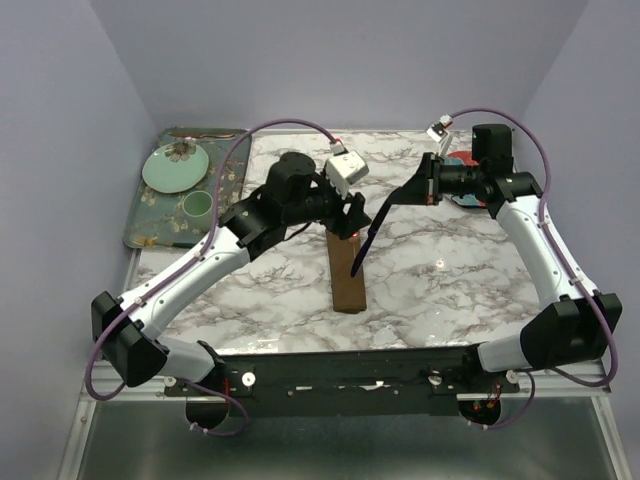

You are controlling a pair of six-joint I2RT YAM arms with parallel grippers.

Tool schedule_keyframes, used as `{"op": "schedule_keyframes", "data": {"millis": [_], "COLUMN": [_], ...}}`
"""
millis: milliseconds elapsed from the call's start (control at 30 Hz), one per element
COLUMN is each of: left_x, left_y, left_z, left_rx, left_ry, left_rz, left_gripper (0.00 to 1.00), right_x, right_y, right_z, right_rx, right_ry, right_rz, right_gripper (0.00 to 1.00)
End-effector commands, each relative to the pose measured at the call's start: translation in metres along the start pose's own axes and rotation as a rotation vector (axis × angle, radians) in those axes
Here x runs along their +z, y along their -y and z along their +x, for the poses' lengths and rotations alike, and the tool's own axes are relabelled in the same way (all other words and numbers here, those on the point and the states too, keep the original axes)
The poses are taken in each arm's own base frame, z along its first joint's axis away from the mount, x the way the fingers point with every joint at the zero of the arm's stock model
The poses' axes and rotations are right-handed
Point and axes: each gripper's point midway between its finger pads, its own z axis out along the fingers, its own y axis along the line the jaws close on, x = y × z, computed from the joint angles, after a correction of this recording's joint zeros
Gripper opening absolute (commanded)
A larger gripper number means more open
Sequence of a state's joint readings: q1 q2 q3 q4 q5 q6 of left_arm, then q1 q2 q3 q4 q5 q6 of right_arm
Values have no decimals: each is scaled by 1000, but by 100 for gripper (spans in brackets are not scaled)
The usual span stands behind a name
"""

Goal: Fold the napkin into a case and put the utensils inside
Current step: Pass from the right arm to the left

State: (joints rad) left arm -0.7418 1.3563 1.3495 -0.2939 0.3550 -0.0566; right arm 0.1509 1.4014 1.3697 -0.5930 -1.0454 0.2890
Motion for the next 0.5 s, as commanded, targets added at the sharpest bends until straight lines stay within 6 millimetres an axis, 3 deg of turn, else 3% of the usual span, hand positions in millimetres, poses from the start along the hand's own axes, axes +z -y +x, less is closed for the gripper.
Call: {"op": "schedule_keyframes", "data": {"millis": [0,100,300,467], "left_x": [9,17,29,34], "left_y": [-14,-6,-4,1], "left_z": [36,33,35,36], "left_rx": [47,7,-27,-41], "left_ry": [-163,-159,-175,-183], "left_rz": [-147,-132,-143,-116], "left_gripper": [73,72,60,58], "right_x": [16,22,29,33], "right_y": [2,1,-3,3], "right_z": [3,9,14,21], "right_rx": [63,64,50,64], "right_ry": [-18,-42,-65,-78], "right_rz": [1,-14,-30,-15], "right_gripper": [1,1,1,1]}}
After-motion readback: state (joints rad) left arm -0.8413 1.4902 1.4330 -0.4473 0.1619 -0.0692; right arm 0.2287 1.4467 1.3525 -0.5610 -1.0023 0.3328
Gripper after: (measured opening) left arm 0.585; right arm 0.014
